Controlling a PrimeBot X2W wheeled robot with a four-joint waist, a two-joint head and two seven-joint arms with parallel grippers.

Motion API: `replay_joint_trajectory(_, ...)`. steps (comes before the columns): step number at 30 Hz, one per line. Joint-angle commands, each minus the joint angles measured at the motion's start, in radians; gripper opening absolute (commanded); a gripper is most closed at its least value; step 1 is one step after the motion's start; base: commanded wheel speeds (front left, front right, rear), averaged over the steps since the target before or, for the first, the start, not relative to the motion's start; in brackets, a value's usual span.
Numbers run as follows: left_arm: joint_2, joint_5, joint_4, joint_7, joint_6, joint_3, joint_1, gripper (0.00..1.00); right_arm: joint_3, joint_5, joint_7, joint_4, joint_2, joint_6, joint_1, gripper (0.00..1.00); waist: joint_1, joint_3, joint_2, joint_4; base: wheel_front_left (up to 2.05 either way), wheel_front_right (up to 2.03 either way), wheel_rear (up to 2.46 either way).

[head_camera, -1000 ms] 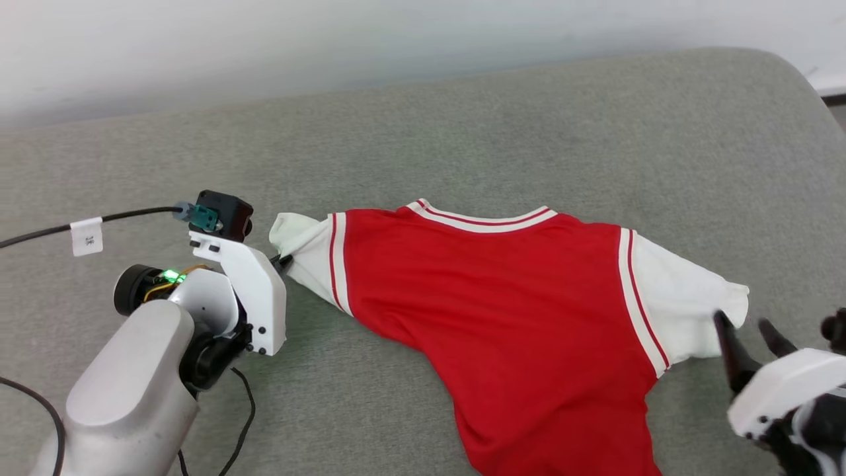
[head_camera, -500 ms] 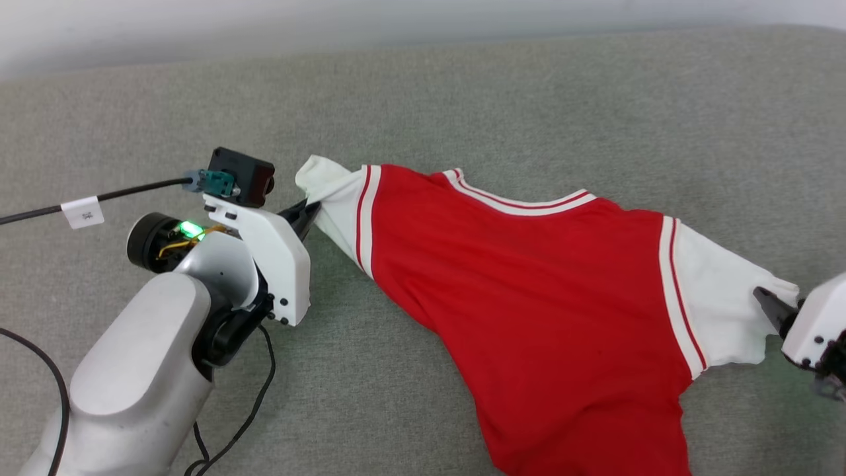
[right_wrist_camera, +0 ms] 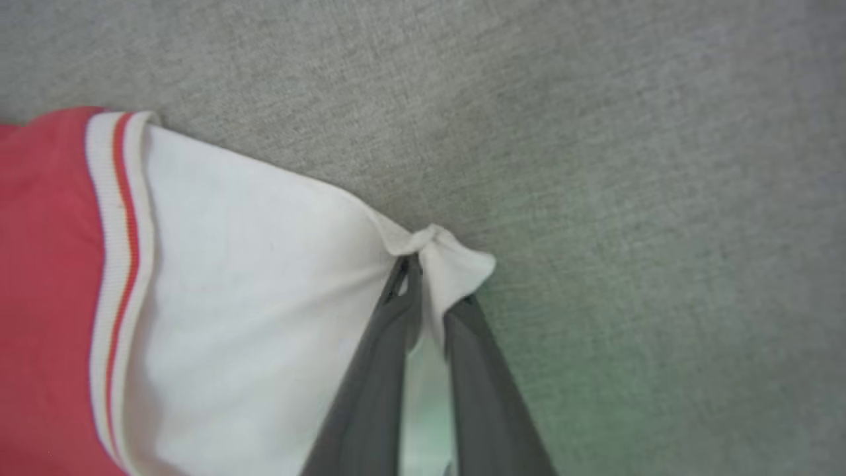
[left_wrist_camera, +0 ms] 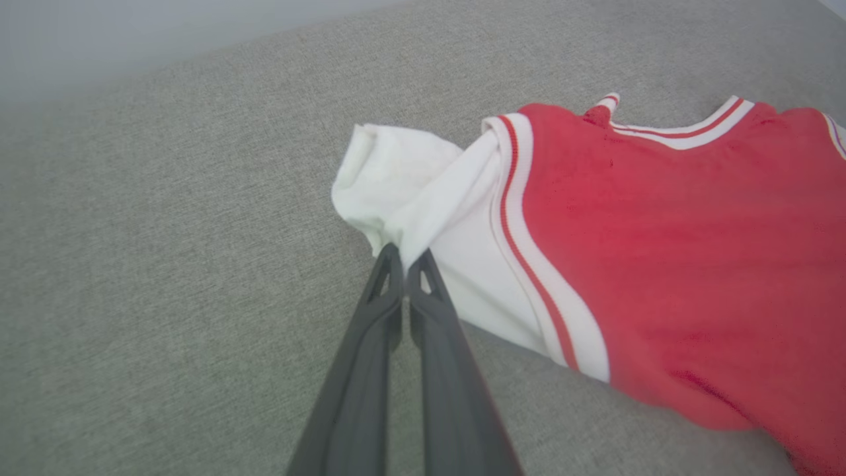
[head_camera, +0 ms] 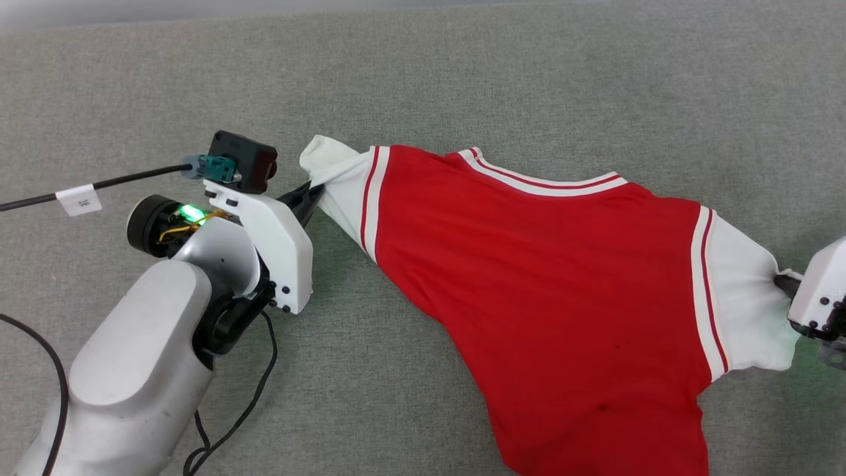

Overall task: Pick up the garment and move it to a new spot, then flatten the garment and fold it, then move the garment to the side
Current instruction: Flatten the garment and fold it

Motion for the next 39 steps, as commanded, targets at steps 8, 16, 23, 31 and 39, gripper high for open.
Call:
replay_joint_trajectory(8,0.003,-0.008,0.044,-0.044,0.017,0.025,-0.009,0.0,0.072,-0.012,-0.027,-0.043,-0.026,0.0,-0.019,0.0,-0.0001,-0.084,0.0,-0.014,0.0,0.0,0.0)
replay_joint_trajectory(16,0.003,0.002,0.121,-0.117,0.064,0.077,-0.06,0.0,0.17,-0.017,-0.11,-0.102,-0.091,-0.001,-0.079,0.0,-0.0001,-0.206,0.0,-0.018,0.0,0.0,0.0)
replay_joint_trajectory(23,0.002,-0.001,0.251,-0.184,0.073,0.13,-0.184,0.0,0.191,-0.035,-0.222,-0.041,-0.109,-0.001,-0.218,0.0,-0.0001,-0.246,0.0,-0.02,0.0,0.0,0.0)
replay_joint_trajectory(31,0.01,0.011,0.407,-0.291,0.044,0.185,-0.427,0.0,0.215,-0.086,-0.409,0.04,-0.106,-0.001,-0.493,0.0,-0.0001,-0.155,0.0,-0.031,0.0,0.0,0.0)
replay_joint_trajectory(39,0.027,0.027,0.488,-0.394,0.008,0.219,-0.674,0.0,0.228,-0.106,-0.583,0.102,-0.09,-0.001,-0.758,0.0,-0.0001,-0.015,0.0,-0.047,0.0,0.0,0.0)
